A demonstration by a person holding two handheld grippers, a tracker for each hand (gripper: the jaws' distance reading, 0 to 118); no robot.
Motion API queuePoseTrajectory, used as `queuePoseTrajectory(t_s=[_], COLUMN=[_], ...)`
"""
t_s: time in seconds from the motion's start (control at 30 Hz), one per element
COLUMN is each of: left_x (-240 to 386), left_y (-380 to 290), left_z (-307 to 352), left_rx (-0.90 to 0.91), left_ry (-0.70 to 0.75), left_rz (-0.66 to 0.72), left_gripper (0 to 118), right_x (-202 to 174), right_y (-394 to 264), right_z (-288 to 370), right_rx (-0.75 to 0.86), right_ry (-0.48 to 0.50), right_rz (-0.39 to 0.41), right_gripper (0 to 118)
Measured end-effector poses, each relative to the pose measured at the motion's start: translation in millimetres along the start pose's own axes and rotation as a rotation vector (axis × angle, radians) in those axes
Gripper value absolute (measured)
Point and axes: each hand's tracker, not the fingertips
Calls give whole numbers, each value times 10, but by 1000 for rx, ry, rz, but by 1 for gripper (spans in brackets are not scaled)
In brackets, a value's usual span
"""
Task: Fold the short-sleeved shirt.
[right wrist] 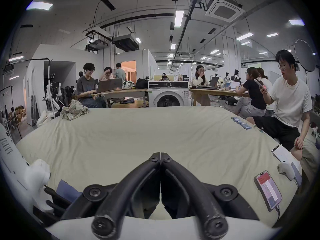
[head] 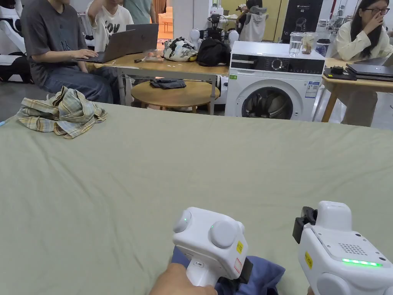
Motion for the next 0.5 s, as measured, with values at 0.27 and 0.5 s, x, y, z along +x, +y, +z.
queuePoseTrajectory(t_s=[0.27,0.5], left_x=[-355,-700], left_y=[-91,-115], left_z=[410,549], left_rx=[83,203], left_ry=[-245,-397], left_rz=[94,215], left_gripper=[59,13], right_x=[23,55], right_y=[-8,-2], right_z=[-13,-3], right_rx=[-4,-5], right_ry=[1,1], right_rz=[-5,-16], right_gripper=[0,0])
